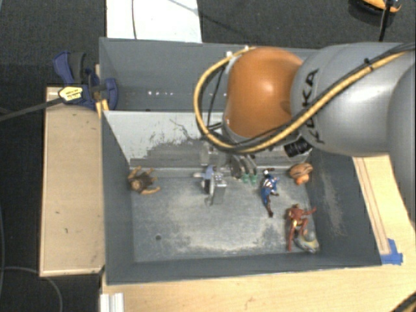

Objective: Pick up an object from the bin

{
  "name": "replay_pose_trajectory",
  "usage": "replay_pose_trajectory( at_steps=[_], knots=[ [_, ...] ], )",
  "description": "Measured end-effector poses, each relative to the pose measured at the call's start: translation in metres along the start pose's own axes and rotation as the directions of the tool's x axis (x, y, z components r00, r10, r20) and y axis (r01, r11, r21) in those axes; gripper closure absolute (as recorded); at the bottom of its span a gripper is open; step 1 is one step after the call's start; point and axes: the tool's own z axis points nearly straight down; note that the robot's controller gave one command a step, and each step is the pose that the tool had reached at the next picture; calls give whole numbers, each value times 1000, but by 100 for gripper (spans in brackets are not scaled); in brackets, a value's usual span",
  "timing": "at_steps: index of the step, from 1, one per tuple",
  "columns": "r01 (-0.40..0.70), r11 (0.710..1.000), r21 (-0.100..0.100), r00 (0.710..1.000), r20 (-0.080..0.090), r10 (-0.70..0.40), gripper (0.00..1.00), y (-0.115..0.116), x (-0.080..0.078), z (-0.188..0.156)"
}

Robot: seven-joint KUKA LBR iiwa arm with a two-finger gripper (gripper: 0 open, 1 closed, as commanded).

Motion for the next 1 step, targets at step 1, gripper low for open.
replay_pose_trajectory(
  at_steps=[1],
  knots=[
    [-4,1000,-1,1000,8,4,0,-1,-2,-5]
  ],
)
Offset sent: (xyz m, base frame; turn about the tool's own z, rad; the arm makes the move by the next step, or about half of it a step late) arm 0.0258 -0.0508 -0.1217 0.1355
